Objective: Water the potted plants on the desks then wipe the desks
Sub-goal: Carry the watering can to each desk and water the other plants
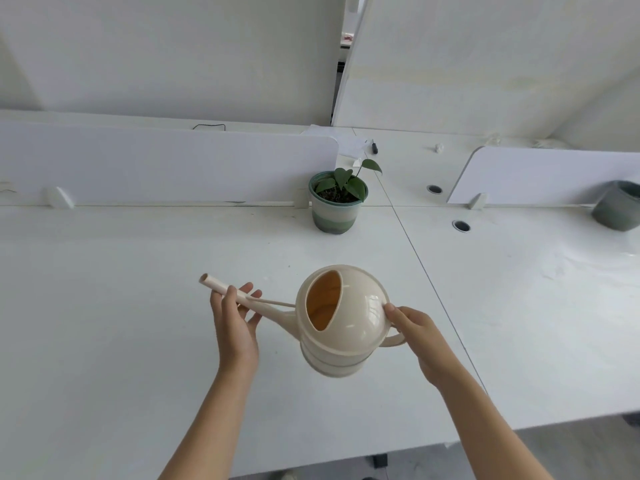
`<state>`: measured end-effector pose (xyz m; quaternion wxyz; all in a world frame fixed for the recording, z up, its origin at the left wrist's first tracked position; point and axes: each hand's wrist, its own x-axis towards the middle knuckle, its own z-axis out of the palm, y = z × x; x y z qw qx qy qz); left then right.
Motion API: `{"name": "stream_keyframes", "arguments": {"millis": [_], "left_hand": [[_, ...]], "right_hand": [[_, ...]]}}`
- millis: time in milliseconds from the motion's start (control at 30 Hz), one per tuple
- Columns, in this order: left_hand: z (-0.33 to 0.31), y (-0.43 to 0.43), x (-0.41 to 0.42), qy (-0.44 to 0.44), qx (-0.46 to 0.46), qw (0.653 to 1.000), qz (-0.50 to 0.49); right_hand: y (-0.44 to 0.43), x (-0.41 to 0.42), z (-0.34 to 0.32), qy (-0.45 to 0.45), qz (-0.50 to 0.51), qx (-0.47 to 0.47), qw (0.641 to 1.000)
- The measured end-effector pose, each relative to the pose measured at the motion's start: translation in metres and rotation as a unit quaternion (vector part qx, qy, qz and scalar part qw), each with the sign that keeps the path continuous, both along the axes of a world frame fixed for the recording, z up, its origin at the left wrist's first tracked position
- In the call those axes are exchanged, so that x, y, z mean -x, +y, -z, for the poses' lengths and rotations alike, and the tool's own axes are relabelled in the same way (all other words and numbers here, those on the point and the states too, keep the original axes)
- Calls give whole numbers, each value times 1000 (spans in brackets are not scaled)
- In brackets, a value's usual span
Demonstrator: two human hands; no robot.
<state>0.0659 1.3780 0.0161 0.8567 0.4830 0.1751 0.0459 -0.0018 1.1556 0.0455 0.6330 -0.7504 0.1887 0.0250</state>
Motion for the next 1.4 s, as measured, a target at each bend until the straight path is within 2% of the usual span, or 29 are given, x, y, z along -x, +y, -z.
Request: {"name": "stream_keyframes", "arguments": {"millis": [200, 633, 767, 1067, 1400], "left_hand": [[-27, 7, 53, -26, -6, 1000, -12], [-43, 41, 265, -32, -42, 978, -202], [-51, 75, 328, -17, -53, 958, -281], [-52, 183, 437, -15, -56, 922, -382], [-55, 332, 504, -13, -78, 912, -402]], "right_hand": [[-10, 40, -13, -9, -76, -22, 997], [20, 147, -25, 12, -285, -48, 957], [64, 173, -29, 28, -357, -48, 932], [203, 220, -29, 23, -466, -36, 884], [363, 267, -28, 10, -499, -50, 865]]}}
